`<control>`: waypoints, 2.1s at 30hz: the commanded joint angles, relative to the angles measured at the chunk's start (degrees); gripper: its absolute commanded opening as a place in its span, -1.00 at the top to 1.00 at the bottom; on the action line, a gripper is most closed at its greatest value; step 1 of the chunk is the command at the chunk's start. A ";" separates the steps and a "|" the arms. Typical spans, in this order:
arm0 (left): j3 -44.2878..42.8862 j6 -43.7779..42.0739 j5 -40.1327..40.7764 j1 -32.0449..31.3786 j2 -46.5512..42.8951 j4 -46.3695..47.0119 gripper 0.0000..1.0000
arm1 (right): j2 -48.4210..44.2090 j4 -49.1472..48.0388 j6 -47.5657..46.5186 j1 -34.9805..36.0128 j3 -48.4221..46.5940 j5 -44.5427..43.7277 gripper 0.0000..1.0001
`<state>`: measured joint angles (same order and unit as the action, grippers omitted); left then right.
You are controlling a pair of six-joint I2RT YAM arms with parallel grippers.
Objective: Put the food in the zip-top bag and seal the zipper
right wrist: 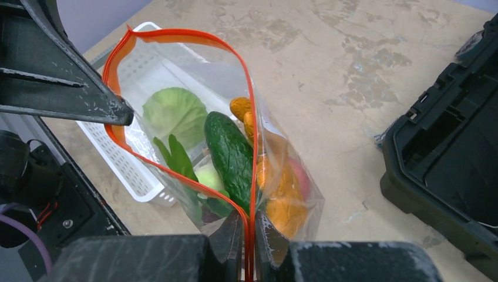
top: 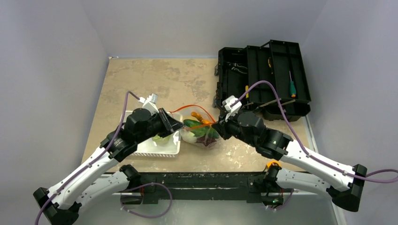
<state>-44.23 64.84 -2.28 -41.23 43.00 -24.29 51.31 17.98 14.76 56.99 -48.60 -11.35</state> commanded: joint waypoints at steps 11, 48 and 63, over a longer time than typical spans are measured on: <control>-21.73 -39.52 -23.72 -0.24 3.75 -8.46 -0.03 | -1.66 -4.64 -2.46 0.09 3.60 0.22 1.00; -30.60 -79.15 -8.46 -14.94 31.55 -13.88 1.00 | -7.47 -10.45 0.12 0.09 8.25 -0.88 0.62; -22.35 -71.07 -9.74 -11.72 25.59 -1.30 1.00 | -29.20 -34.54 -2.32 0.07 29.95 -3.26 -0.07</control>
<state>-66.98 -8.01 -10.59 -53.56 70.04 -30.63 28.12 -4.58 14.76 56.99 -23.62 -15.42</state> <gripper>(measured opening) 0.006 0.532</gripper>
